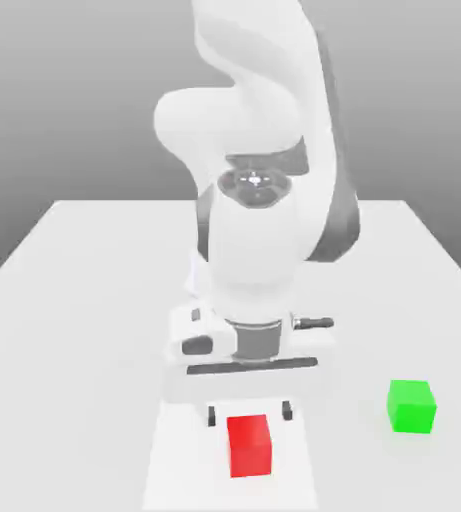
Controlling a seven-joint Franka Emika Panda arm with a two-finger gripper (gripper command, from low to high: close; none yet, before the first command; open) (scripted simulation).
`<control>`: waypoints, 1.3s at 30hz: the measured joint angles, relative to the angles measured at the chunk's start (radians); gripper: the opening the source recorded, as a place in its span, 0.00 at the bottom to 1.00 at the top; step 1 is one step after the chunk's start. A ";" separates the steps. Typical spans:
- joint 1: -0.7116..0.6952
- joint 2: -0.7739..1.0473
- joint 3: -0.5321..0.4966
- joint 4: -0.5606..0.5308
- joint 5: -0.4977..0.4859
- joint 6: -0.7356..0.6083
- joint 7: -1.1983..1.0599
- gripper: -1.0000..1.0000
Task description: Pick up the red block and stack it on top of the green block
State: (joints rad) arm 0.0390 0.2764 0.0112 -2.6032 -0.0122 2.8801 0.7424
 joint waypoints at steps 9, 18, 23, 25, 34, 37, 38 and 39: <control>-0.002 0.007 0.002 0.001 -0.003 0.006 0.003 0.00; 0.061 -0.192 0.086 -0.027 -0.007 -0.166 -0.163 0.00; 0.174 -0.227 0.161 -0.030 -0.007 -0.199 -0.377 0.00; 0.215 -0.241 0.191 -0.031 -0.004 -0.213 -0.465 0.00; 0.331 -0.144 0.228 -0.027 -0.072 -0.123 -0.647 0.00; 0.346 -0.086 0.204 -0.024 -0.114 -0.070 -0.618 1.00; 0.346 -0.086 0.204 -0.024 -0.114 -0.070 -0.618 1.00; 0.346 -0.086 0.204 -0.024 -0.114 -0.070 -0.618 1.00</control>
